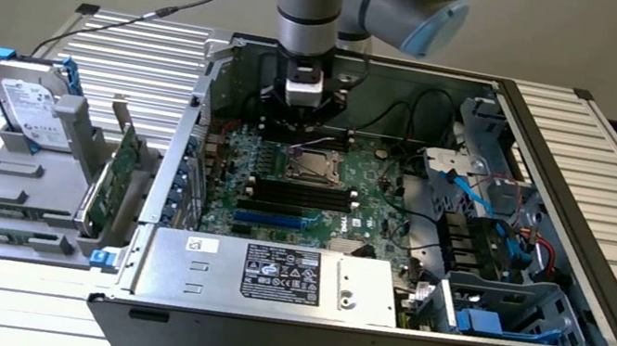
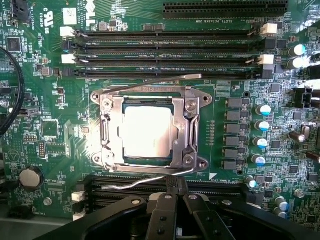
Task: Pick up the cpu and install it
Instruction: 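Install the first cpu locking lever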
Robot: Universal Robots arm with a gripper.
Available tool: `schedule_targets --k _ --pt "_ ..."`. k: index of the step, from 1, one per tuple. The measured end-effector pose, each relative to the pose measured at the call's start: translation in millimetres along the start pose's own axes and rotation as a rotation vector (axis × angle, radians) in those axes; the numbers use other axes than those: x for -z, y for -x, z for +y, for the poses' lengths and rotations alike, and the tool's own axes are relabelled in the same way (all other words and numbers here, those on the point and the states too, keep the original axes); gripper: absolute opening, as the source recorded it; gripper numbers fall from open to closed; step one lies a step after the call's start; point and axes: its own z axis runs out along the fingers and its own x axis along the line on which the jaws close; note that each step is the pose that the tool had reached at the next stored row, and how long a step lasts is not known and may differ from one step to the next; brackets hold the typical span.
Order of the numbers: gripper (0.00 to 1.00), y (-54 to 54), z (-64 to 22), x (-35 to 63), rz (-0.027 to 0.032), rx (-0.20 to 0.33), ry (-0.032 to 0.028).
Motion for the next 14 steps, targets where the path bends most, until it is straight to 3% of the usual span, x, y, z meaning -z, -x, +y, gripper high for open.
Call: schedule_targets --k 14 --pt "0.11 -6.6 0.3 -3.4 -0.0015 0.024 0.0003"
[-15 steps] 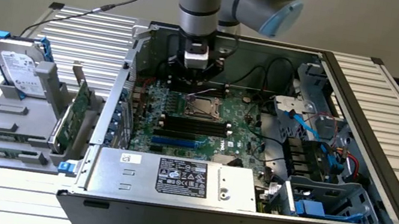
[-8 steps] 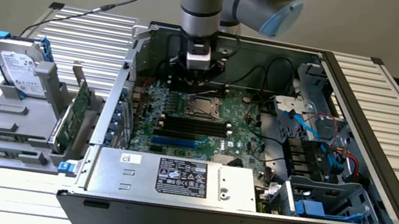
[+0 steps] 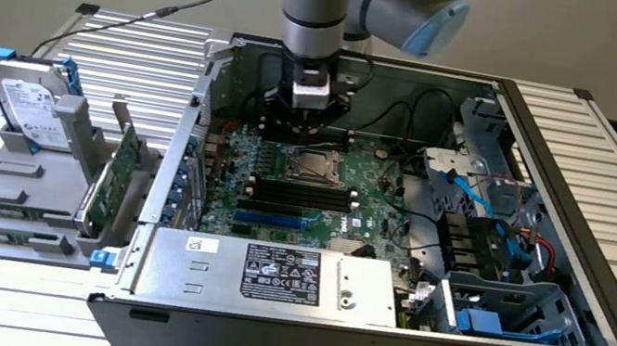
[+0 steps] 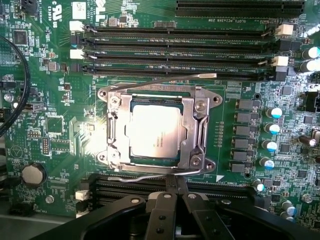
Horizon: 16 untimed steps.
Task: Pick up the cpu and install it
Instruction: 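Install the first cpu locking lever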
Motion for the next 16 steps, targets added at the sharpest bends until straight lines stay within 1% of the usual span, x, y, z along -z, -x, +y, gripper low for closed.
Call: schedule_targets --k 16 --pt "0.11 -8.9 0.6 -3.7 -0.0005 0.004 0.0010"
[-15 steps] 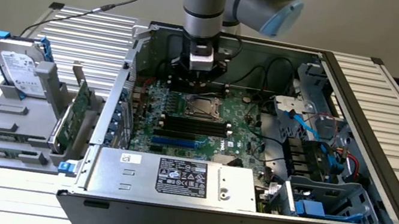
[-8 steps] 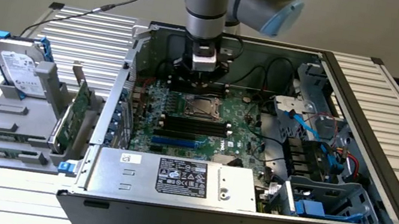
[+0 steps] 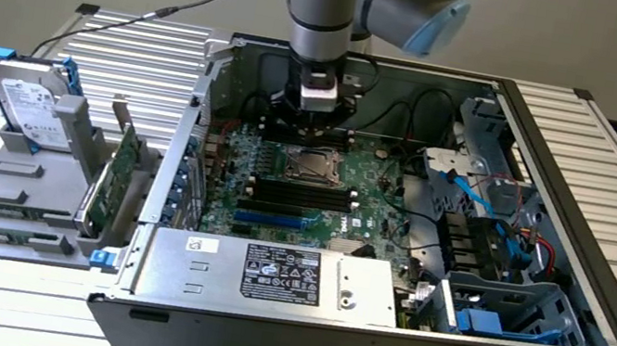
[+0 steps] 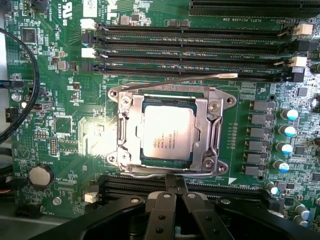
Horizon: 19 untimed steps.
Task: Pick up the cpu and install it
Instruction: 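Install the first cpu locking lever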
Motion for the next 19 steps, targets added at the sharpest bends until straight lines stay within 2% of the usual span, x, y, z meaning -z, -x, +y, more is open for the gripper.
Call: schedule_targets --k 19 --pt "0.11 -8.3 0.6 -3.9 -0.0003 0.003 0.0015"
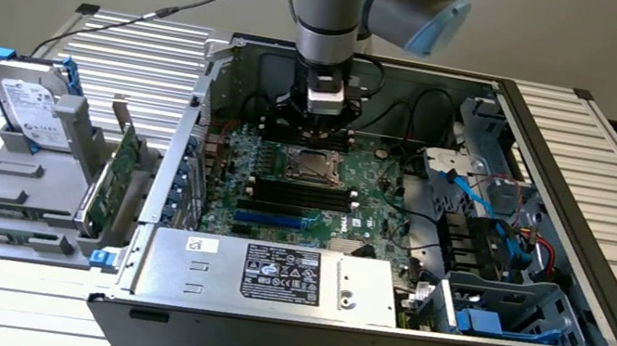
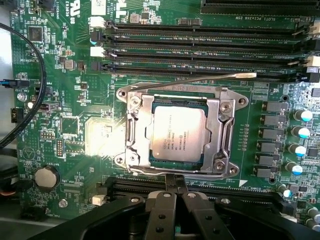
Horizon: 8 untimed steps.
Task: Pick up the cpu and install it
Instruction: 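Install the first cpu locking lever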
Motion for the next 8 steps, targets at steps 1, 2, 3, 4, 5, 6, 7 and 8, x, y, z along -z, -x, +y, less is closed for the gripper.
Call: schedule_targets --k 1,2,3,4,5,6,7,8 --pt "0.11 -0.7 0.0 -0.1 0.0000 0.000 0.0000" --pt "0.11 -1.4 0.0 -0.2 0.0001 0.001 -0.0001" --pt "0.11 -2.1 0.0 -0.4 0.0000 0.001 -0.0001" --pt "0.11 -2.8 0.0 -0.5 0.0000 0.002 -0.0002" --pt "0.11 -3.5 0.1 -0.6 -0.0001 0.002 -0.0002" --pt "0.11 -4.1 0.1 -0.7 -0.0001 0.002 -0.0001" --pt "0.11 -4.8 0.1 -0.8 -0.0001 0.003 -0.0002" --pt "0.11 -5.4 0.1 -0.9 -0.0002 0.003 -0.0002"
